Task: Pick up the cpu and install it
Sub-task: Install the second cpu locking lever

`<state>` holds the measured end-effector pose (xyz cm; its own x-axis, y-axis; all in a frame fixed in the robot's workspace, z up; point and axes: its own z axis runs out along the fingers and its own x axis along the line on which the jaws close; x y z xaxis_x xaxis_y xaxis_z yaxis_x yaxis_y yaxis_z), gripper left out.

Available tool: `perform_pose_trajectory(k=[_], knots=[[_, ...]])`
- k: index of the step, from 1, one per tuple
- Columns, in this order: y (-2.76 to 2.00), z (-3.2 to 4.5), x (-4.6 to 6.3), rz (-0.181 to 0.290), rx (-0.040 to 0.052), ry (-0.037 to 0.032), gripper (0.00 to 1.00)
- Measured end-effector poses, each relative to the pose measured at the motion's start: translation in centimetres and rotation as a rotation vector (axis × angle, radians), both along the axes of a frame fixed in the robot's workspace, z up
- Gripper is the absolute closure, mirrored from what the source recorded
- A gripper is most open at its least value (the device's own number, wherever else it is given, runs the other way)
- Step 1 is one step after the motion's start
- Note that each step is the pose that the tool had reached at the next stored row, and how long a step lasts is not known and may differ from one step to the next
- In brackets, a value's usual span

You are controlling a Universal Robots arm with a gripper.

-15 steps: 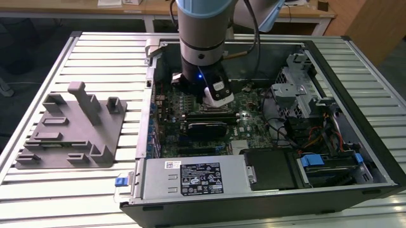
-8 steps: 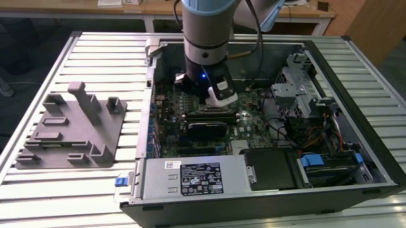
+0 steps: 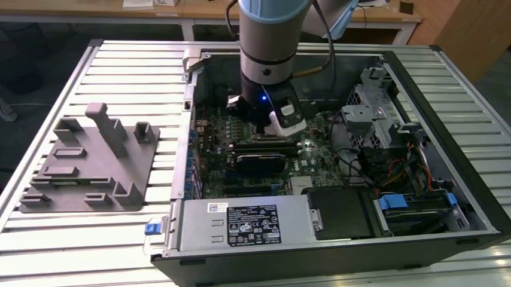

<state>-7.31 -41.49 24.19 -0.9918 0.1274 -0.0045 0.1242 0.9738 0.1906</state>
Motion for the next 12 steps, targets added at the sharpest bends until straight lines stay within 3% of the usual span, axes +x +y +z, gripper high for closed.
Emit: perform_pose_trajectory(k=[5, 12], knots=[[0.02, -0.73, 0.0, 0.000, -0.0064, 0.0001, 0.89], [0.02, -1.18, 0.0, 0.000, -0.0071, 0.0001, 0.89]])
